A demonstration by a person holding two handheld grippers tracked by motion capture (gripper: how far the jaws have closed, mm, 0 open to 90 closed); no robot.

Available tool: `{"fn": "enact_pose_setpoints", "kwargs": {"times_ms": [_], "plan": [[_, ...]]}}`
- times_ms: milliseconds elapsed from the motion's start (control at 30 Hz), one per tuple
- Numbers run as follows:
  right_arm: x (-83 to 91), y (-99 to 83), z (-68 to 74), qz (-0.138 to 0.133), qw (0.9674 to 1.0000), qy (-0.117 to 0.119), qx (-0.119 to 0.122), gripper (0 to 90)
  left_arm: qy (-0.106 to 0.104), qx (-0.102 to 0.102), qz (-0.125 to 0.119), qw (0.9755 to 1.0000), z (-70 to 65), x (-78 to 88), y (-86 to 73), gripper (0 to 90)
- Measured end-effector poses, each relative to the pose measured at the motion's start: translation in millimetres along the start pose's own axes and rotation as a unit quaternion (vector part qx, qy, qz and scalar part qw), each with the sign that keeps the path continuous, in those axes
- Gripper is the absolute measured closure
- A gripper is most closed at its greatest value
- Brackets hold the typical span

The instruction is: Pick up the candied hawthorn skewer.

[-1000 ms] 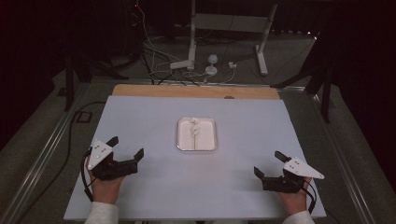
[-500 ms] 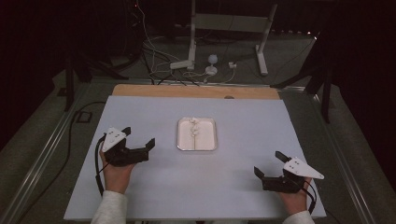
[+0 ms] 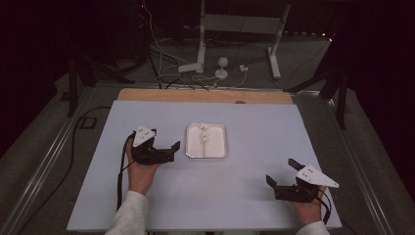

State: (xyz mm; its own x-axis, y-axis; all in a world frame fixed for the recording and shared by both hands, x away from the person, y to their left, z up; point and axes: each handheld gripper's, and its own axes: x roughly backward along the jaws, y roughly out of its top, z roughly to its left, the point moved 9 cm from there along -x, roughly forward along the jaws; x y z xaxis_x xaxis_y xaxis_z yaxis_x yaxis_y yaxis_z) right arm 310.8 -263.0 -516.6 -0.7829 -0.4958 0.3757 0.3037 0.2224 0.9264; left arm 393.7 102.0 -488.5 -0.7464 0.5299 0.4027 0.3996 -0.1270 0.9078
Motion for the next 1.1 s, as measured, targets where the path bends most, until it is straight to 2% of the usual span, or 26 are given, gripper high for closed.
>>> {"fn": "enact_pose_setpoints", "kwargs": {"times_ms": [167,333,667,833,1100], "plan": [[-0.1,-0.3,0.2,0.001,1.0,0.0,0.001,0.0,-0.012,-0.004,0.011,0.9999,-7.0,-16.2,-1.1,0.5],[-0.4,-0.6,0.1,0.002,1.0,0.0,0.001,0.0,-0.014,0.001,0.021,0.9997,-11.6,-32.1,-3.2,0.5],[-0.9,-1.1,0.8,0.004,1.0,0.001,0.001,0.0,-0.02,0.0,0.036,0.9991,-23.5,-57.7,-8.3,0.6],[-1.3,-1.3,1.1,0.005,1.0,0.001,0.002,0.0,-0.021,-0.005,0.05,0.9985,-31.1,-71.6,-14.4,0.6],[-1.7,-1.5,1.3,0.005,1.0,0.002,0.002,0.0,-0.024,0.0,0.073,0.9971,-41.3,-89.1,-24.7,1.0]]}}
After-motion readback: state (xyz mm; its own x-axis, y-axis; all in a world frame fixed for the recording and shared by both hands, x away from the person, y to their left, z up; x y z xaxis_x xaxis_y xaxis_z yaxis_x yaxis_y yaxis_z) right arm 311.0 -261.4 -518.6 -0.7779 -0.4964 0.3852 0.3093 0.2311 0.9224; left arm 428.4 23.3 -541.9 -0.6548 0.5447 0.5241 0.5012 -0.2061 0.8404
